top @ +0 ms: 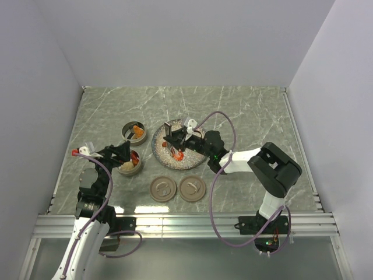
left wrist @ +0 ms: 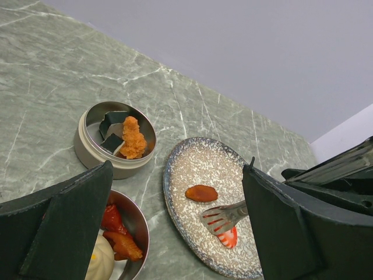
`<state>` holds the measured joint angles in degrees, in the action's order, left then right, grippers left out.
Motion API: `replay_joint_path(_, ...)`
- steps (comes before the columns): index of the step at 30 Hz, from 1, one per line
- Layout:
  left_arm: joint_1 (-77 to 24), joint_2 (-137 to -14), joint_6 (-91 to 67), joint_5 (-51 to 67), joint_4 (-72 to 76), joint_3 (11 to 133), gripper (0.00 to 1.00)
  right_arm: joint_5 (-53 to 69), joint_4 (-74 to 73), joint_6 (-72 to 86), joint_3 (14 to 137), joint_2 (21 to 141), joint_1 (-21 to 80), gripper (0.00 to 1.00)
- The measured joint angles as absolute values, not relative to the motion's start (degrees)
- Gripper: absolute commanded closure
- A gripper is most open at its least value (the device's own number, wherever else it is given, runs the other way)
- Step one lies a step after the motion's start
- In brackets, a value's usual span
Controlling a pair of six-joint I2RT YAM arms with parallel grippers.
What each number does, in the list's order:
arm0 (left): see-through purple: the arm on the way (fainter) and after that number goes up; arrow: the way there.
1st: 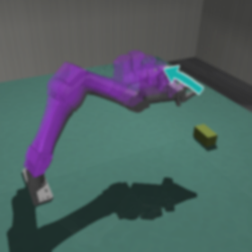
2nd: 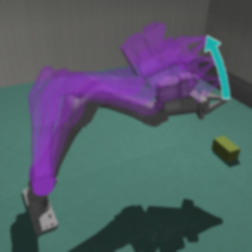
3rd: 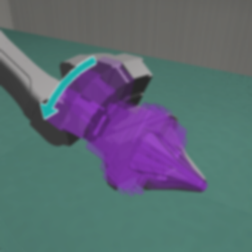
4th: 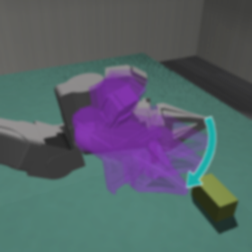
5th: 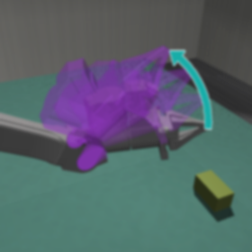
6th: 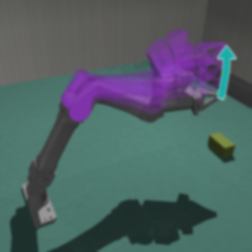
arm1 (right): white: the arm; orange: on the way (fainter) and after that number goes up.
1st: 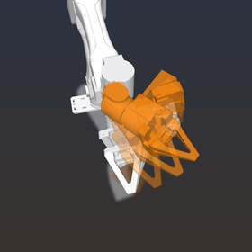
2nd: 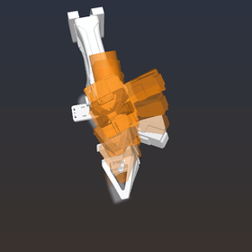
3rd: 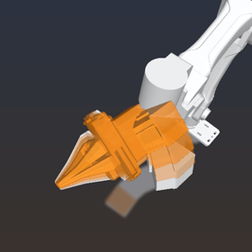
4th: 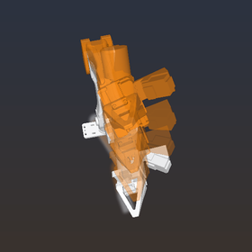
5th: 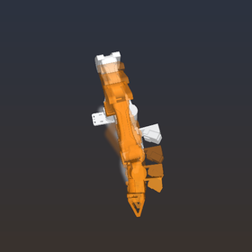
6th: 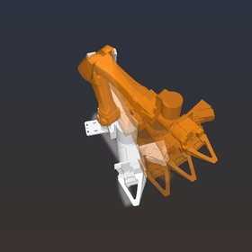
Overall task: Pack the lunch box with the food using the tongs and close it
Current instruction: Pick up the food using the clamp, then place the food into the lunch box
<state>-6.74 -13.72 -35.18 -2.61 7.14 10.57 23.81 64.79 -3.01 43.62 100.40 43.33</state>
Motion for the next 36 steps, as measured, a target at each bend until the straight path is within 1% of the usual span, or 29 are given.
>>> replay_joint_path(1, -6.7, -13.7, -35.2, -2.6, 7.1, 10.6, 0.01, 23.7, 64.7, -3.0, 43.6, 100.3, 43.3, 0.79)
replay_joint_path(10, -6.7, -13.6, -35.2, -2.6, 7.1, 10.6, 0.01, 23.5, 58.8, -1.7, 44.3, 97.2, 43.4, 0.87)
replay_joint_path(16, -6.7, -12.8, -35.2, -2.6, 7.1, 10.6, 0.01, 23.0, 53.9, -1.5, 49.0, 94.4, 44.0, 0.89)
replay_joint_path(24, -6.7, -11.9, -35.2, -2.9, 6.2, 10.6, 0.01, 22.5, 53.0, 0.8, 52.9, 93.2, 45.8, 0.9)
replay_joint_path(28, -6.7, -10.6, -35.2, -2.9, 5.3, 10.6, 0.0, 22.3, 53.2, 3.3, 57.5, 95.3, 47.4, 0.9)
replay_joint_path(36, -6.7, -8.9, -35.2, -2.9, 4.8, 10.6, 0.01, 21.1, 52.6, 8.5, 70.6, 105.5, 52.7, 0.91)
